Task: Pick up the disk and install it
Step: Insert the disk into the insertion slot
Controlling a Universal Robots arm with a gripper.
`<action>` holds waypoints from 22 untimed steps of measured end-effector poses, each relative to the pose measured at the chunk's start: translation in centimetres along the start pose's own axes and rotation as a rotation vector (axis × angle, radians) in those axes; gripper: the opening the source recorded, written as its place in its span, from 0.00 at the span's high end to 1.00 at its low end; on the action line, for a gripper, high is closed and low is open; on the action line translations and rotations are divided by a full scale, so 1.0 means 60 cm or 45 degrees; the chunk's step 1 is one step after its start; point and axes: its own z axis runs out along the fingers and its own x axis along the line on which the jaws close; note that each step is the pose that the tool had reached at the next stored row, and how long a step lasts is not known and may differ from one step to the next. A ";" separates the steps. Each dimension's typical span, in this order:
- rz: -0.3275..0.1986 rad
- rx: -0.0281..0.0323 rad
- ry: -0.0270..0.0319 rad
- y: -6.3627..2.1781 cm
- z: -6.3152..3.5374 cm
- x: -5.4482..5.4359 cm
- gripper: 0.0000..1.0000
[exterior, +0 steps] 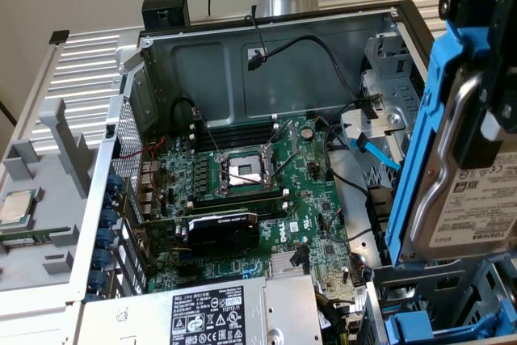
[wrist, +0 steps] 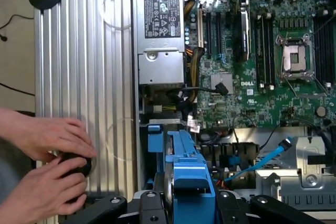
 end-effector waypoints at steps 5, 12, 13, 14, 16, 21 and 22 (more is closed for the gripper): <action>0.001 -0.0057 0.0004 0.000 0.012 0.002 0.63; -0.009 -0.0073 -0.0043 0.001 0.021 0.003 0.63; -0.013 -0.0073 -0.0053 0.002 0.021 0.003 0.63; -0.017 -0.0073 -0.0064 0.002 0.022 0.003 0.63; -0.018 -0.0072 -0.0071 0.002 0.024 0.003 0.63; -0.018 -0.0073 -0.0077 0.002 0.032 0.004 0.63; -0.018 -0.0073 -0.0082 0.002 0.034 0.004 0.63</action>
